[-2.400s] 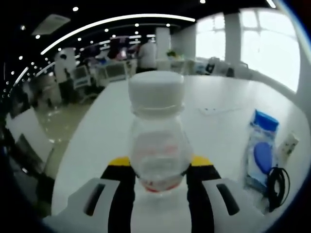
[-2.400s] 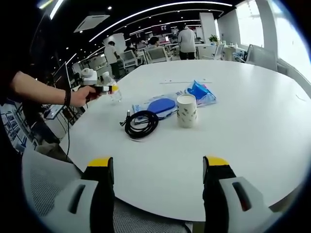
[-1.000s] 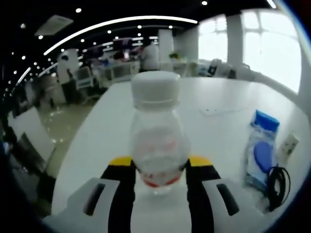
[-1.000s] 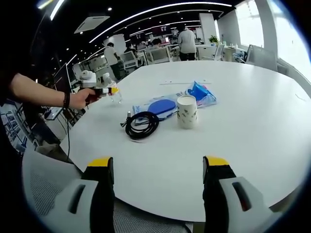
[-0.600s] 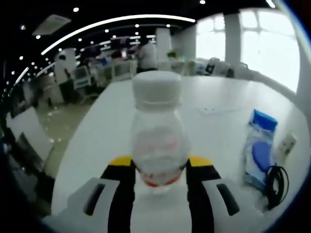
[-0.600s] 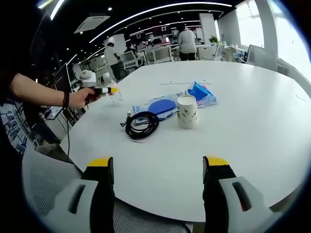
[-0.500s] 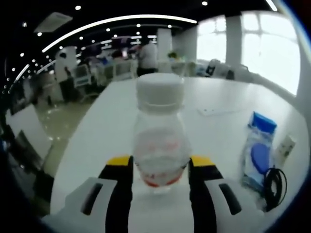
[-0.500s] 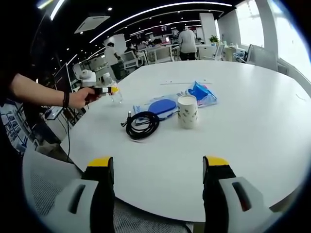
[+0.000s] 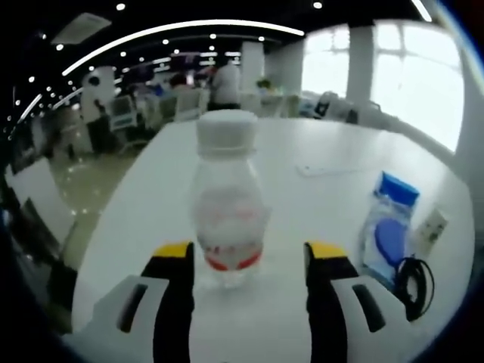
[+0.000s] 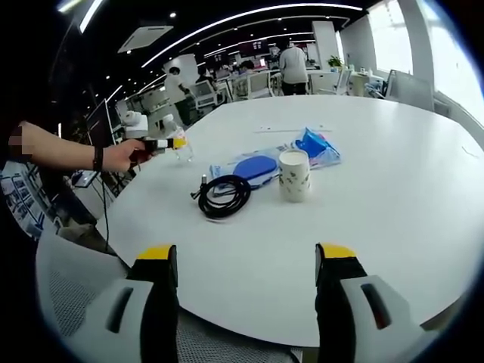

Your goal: Arrange the tabletop items into an orderly group along one side of the table until the central work area is clear of visible clutter.

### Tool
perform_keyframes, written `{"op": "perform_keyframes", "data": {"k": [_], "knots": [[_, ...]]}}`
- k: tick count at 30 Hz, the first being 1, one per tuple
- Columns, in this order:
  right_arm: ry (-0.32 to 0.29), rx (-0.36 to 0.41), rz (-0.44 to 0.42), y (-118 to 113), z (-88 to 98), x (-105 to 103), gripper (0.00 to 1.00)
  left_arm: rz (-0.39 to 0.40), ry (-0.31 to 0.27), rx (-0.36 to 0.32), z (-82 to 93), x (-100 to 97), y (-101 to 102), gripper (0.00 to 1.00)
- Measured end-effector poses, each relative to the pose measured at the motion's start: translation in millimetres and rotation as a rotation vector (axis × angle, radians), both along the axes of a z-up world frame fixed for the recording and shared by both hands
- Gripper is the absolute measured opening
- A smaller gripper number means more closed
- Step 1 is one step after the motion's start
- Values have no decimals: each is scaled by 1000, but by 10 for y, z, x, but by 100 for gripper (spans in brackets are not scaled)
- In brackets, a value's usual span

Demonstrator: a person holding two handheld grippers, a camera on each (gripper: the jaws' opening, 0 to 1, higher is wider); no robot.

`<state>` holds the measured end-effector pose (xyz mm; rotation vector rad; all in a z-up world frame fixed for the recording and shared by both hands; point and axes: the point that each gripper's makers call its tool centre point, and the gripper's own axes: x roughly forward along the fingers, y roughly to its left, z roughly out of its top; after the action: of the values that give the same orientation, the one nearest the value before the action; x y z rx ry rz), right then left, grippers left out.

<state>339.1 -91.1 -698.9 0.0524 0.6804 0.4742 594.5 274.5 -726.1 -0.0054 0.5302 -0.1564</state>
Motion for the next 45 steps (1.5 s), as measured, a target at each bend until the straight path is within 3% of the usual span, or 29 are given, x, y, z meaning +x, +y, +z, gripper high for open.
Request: {"op": "perform_keyframes", "data": {"k": [7, 10, 21, 32, 34, 36, 41, 45], "knots": [[-3, 1, 18, 32, 7, -9, 74, -16, -1, -22, 82, -204, -65, 61], [-6, 6, 21, 34, 14, -5, 74, -8, -13, -1, 121, -302, -20, 61], [-19, 10, 49, 77, 42, -17, 74, 3, 4, -24, 125, -669, -62, 63], [-15, 8, 74, 116, 30, -39, 74, -22, 13, -55, 163, -1041, -229, 69], [-16, 9, 79, 125, 33, -43, 74, -37, 17, -106, 162, -1104, -310, 73], [-15, 12, 80, 125, 35, -44, 74, -35, 17, -80, 159, -1154, -301, 73], [-10, 19, 81, 126, 31, -44, 74, -24, 24, -130, 196, -1282, -358, 74], [-1, 13, 94, 143, 8, -61, 74, -54, 27, -108, 202, -1375, -481, 77]]}}
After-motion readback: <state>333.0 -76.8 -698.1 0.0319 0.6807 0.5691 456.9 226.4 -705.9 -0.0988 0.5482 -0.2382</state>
